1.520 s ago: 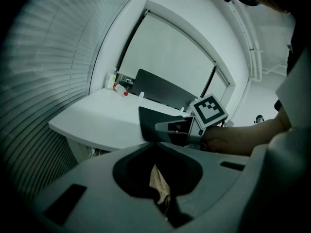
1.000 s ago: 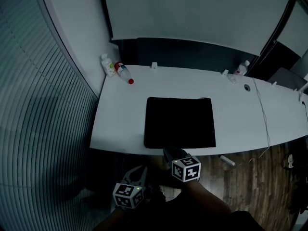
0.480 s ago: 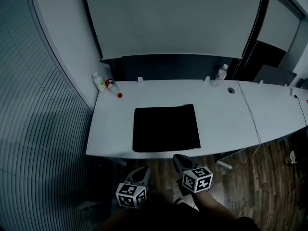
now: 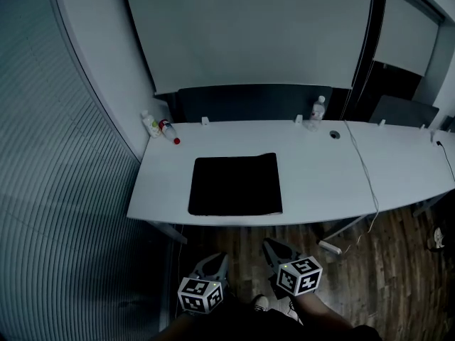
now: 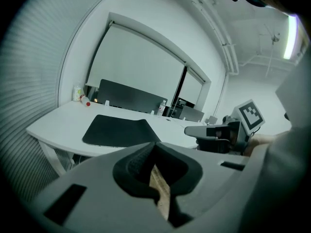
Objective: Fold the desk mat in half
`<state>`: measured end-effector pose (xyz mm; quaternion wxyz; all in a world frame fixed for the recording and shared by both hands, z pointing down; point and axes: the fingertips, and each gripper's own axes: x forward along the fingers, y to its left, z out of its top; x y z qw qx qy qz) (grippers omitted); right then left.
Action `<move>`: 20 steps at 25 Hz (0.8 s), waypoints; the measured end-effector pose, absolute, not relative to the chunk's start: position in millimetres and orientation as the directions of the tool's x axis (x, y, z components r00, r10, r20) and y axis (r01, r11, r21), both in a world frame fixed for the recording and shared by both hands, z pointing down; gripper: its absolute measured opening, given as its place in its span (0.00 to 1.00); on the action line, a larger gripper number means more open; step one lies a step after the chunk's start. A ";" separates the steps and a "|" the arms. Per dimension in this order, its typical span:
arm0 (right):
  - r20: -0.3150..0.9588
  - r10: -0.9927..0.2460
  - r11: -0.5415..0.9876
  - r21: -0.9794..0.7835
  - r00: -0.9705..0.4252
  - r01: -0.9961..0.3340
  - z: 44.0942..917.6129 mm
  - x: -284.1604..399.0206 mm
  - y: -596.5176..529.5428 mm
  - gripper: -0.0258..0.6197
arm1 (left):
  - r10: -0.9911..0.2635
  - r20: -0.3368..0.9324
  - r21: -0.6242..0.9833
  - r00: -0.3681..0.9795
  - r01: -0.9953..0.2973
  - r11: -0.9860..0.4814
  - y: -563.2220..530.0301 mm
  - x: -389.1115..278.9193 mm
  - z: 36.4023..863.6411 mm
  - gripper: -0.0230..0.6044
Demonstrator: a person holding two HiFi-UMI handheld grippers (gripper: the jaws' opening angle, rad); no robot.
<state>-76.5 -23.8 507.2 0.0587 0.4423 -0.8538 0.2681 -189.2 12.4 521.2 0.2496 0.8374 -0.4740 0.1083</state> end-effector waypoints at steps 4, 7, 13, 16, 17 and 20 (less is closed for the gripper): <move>0.329 -0.720 0.474 -0.410 -0.611 -0.779 507.8 -61.1 -5.4 0.08 | -0.746 0.428 0.311 0.511 -0.858 -0.410 34.0 -174.5 522.0 0.05; 0.325 -0.721 0.472 -0.416 -0.612 -0.777 509.2 -52.9 5.7 0.08 | -0.743 0.433 0.310 0.510 -0.859 -0.408 44.5 -166.1 524.0 0.05; 0.334 -0.716 0.469 -0.420 -0.613 -0.777 515.4 -35.0 30.2 0.08 | -0.734 0.448 0.304 0.510 -0.859 -0.412 60.7 -143.8 529.2 0.05; 0.336 -0.713 0.478 -0.408 -0.615 -0.778 515.7 -31.7 36.0 0.08 | -0.735 0.451 0.298 0.507 -0.861 -0.412 62.6 -139.3 528.8 0.05; 0.336 -0.712 0.482 -0.403 -0.616 -0.778 515.9 -30.9 37.2 0.08 | -0.735 0.450 0.298 0.507 -0.861 -0.412 63.0 -138.1 529.2 0.05; 0.335 -0.709 0.494 -0.392 -0.620 -0.776 515.5 -27.6 39.1 0.08 | -0.737 0.448 0.298 0.506 -0.862 -0.410 62.9 -133.8 529.6 0.05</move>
